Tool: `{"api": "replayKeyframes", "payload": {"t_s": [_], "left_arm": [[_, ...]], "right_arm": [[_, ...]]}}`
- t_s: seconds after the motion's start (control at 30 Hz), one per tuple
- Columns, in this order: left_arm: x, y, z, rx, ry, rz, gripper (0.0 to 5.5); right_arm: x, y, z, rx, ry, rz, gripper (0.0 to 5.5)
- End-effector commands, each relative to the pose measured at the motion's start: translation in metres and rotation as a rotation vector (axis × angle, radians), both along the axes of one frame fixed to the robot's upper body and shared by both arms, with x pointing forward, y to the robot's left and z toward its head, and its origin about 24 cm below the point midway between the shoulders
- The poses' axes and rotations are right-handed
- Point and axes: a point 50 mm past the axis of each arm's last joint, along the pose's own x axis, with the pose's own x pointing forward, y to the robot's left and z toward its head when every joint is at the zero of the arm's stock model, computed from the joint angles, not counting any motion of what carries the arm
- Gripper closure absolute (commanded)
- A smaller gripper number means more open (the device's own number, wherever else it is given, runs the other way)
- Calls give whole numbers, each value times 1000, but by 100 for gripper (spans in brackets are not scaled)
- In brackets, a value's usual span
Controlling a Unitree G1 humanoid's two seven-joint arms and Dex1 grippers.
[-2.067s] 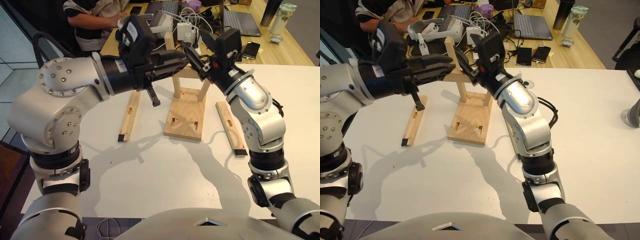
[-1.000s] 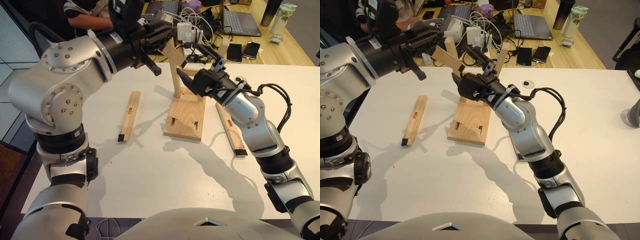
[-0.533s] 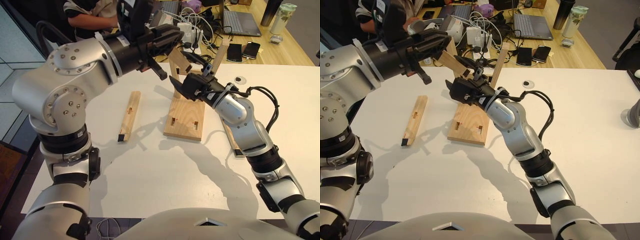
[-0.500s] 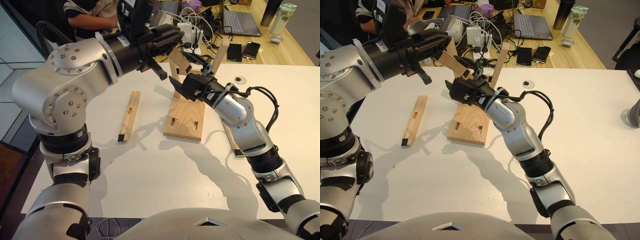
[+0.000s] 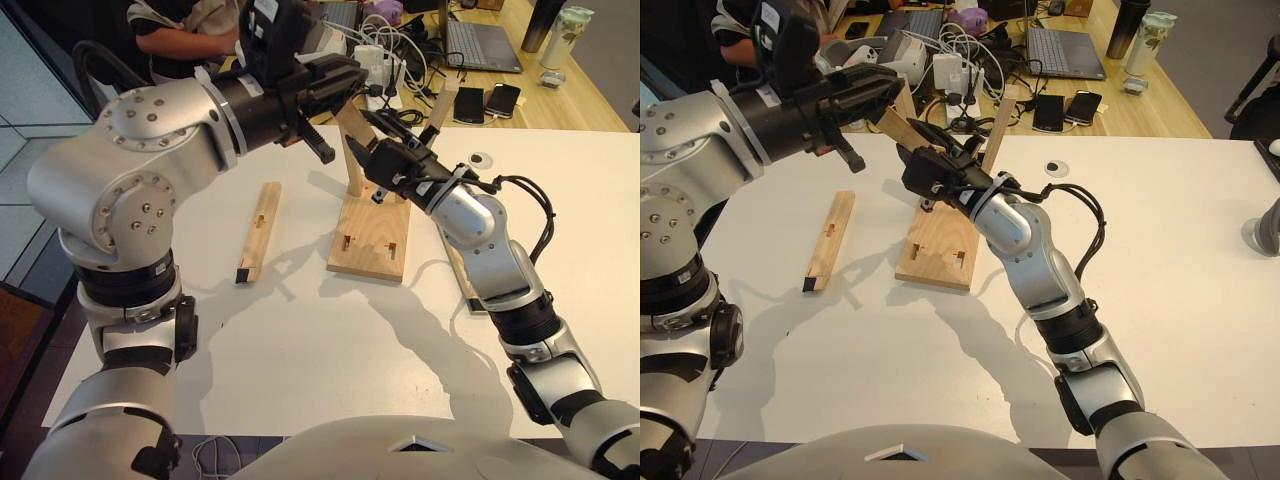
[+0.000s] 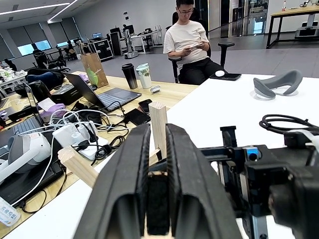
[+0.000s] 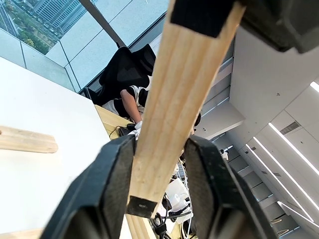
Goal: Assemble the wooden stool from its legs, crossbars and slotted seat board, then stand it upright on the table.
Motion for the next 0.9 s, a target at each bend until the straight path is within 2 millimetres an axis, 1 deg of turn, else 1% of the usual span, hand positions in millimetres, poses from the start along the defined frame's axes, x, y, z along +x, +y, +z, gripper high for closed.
{"api": "replayKeyframes", "payload": {"t_s": [0.03, 0.1, 0.13, 0.27, 0.33, 0.4, 0.5, 0.67, 0.73, 0.9], "left_arm": [[-1, 1, 2, 19, -21, 7, 515], [-1, 1, 3, 20, -24, 8, 515], [0, 1, 3, 17, -27, 12, 480], [4, 6, 6, -28, -36, 52, 434], [6, 7, 6, -15, -35, 68, 413], [5, 7, 4, -2, -31, 67, 409], [2, 6, -1, 24, -29, 50, 409], [2, 7, -4, 37, -31, 45, 409], [3, 8, -5, 39, -30, 53, 409], [4, 6, -3, 29, -39, 46, 409]], "right_arm": [[1, -2, -3, 3, 18, -2, 415], [2, -2, -2, 9, 19, -2, 416], [2, -2, -2, 13, 18, -2, 416], [2, -1, 0, 26, 15, -5, 419], [2, -2, 1, 36, 16, -7, 419], [2, -2, 2, 55, 19, -7, 421], [2, -3, 8, 198, 106, 9, 421], [2, -2, 18, 319, 174, 36, 421], [-1, 0, 21, 337, 180, 68, 421], [-8, 8, 19, 331, 197, 122, 421]]}}
